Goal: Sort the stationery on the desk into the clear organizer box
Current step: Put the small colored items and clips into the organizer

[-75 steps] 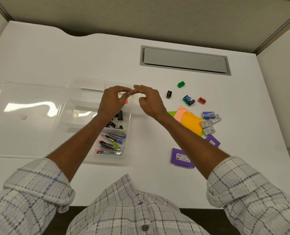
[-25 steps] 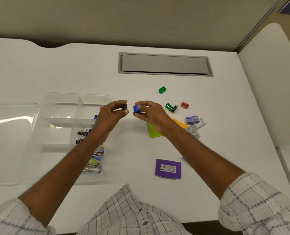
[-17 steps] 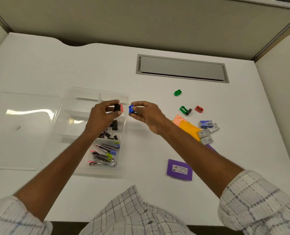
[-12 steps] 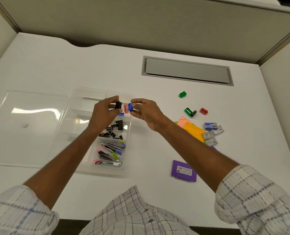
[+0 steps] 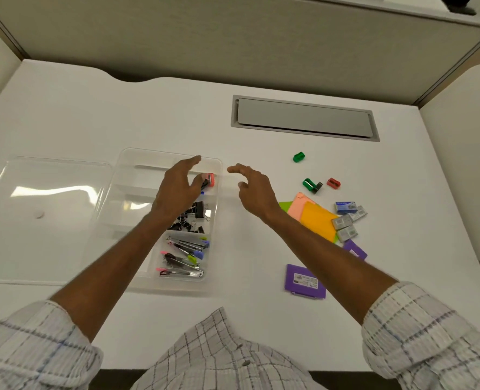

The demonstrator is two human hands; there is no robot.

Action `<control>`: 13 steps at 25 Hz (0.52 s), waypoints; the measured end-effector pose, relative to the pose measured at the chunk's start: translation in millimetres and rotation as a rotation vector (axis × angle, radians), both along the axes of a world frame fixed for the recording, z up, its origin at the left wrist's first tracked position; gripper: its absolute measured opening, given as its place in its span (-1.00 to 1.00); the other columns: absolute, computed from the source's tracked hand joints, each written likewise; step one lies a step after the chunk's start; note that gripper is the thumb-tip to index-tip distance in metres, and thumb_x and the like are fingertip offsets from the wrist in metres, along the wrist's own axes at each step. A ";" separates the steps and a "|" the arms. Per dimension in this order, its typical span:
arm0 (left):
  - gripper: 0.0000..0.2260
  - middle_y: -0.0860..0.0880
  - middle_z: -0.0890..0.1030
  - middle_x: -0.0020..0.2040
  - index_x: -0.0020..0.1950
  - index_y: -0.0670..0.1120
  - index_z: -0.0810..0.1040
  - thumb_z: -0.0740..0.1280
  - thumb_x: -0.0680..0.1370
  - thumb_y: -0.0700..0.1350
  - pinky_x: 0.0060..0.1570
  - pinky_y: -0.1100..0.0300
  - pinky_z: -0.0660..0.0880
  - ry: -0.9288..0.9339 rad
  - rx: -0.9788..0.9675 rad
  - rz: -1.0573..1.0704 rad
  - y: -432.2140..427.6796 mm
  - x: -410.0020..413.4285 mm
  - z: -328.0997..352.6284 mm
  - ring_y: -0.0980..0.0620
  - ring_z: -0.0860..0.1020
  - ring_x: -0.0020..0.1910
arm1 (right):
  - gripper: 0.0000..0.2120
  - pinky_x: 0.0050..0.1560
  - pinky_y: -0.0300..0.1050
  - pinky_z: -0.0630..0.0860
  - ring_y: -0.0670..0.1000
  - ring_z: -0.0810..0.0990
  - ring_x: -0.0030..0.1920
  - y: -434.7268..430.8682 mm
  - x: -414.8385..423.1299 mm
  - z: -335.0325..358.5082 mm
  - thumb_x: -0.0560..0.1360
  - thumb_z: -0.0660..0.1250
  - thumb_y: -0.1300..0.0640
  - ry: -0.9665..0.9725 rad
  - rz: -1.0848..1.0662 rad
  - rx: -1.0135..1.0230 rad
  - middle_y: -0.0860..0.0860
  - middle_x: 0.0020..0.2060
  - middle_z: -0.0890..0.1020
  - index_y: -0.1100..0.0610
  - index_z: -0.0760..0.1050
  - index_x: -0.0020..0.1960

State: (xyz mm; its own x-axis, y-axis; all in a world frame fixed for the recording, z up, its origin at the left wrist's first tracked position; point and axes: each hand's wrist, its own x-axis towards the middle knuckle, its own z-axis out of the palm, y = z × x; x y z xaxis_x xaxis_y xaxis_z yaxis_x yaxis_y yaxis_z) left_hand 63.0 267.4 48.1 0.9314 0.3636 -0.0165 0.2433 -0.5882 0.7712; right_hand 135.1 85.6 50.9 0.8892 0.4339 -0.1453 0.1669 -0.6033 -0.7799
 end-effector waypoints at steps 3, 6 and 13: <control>-0.58 -0.08 0.51 0.41 0.45 -0.10 0.45 0.36 0.60 -0.08 0.40 0.11 0.37 -0.008 -0.007 -0.105 -24.5 6.8 2.0 -0.04 0.47 0.38 | -0.60 0.52 -0.14 0.11 0.08 0.18 0.58 -37.3 7.0 -17.6 0.60 0.17 0.40 -0.109 0.011 -0.138 0.08 0.49 0.39 0.14 0.47 0.38; -0.59 -0.08 0.52 0.40 0.44 -0.12 0.46 0.36 0.59 -0.11 0.40 0.03 0.38 -0.019 0.018 -0.189 -53.7 17.1 5.3 -0.06 0.48 0.36 | -0.60 0.53 -0.11 0.06 0.11 0.17 0.58 -87.8 21.1 -32.7 0.61 0.17 0.38 -0.166 -0.044 -0.267 0.11 0.51 0.36 0.17 0.45 0.40; -0.60 -0.06 0.50 0.41 0.45 -0.11 0.44 0.33 0.61 -0.12 0.40 0.13 0.34 -0.002 0.068 -0.360 -117.9 45.8 3.1 -0.03 0.46 0.38 | -0.60 0.48 -0.02 0.24 0.17 0.41 0.43 -159.7 54.6 -42.4 0.56 0.24 0.38 -0.194 -0.190 -0.370 0.17 0.40 0.48 0.23 0.46 0.39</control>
